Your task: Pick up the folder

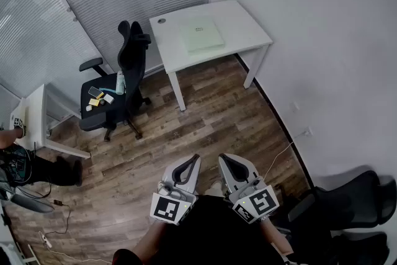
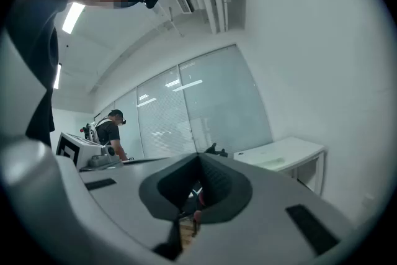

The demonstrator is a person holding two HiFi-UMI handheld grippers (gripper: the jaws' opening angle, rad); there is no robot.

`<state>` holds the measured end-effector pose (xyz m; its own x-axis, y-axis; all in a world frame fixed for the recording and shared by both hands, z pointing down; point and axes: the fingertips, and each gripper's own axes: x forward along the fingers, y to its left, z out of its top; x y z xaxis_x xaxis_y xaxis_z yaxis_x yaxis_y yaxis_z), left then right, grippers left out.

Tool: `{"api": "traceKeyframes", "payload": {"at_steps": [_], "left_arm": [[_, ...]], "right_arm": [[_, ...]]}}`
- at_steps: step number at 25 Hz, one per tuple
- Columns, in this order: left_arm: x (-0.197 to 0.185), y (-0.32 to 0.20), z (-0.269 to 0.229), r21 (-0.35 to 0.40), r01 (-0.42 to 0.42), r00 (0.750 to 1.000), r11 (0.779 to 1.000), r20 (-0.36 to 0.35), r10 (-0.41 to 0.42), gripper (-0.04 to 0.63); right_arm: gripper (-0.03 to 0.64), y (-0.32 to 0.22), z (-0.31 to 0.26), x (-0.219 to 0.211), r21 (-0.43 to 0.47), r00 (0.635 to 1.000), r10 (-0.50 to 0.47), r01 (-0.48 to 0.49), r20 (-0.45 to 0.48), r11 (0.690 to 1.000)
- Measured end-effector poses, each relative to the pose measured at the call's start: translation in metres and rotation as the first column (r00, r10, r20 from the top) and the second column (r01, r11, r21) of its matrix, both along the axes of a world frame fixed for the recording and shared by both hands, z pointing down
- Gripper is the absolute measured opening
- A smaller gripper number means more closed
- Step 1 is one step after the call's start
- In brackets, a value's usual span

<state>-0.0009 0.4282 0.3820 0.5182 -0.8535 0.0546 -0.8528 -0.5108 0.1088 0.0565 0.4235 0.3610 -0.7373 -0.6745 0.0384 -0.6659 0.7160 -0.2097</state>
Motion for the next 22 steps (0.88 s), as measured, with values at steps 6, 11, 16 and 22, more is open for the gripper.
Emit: {"api": "traceKeyframes", "payload": {"at_steps": [6, 11, 16, 22], "left_arm": [[-0.01, 0.003, 0.001, -0.01, -0.016, 1.0, 1.0, -0.005, 0.016, 0.006], [-0.003, 0.004, 0.002, -0.008, -0.055, 0.998, 0.998, -0.014, 0.054, 0.006], [0.007, 0.004, 0.002, -0.008, -0.077, 0.997, 0.997, -0.019, 0.077, 0.006], [0.025, 0.005, 0.004, -0.007, -0.076, 0.997, 0.997, -0.02, 0.076, 0.006]], "right_arm": [[-0.002, 0.005, 0.0, -0.009, -0.01, 1.0, 0.018, -0.019, -0.004, 1.0], [-0.002, 0.007, 0.002, -0.006, -0.016, 0.999, 0.045, -0.045, -0.012, 0.999], [-0.002, 0.008, 0.002, 0.003, -0.017, 0.998, 0.062, -0.063, -0.015, 0.998], [-0.002, 0.01, 0.003, 0.02, -0.023, 0.998, 0.064, -0.064, 0.003, 0.998]]}}
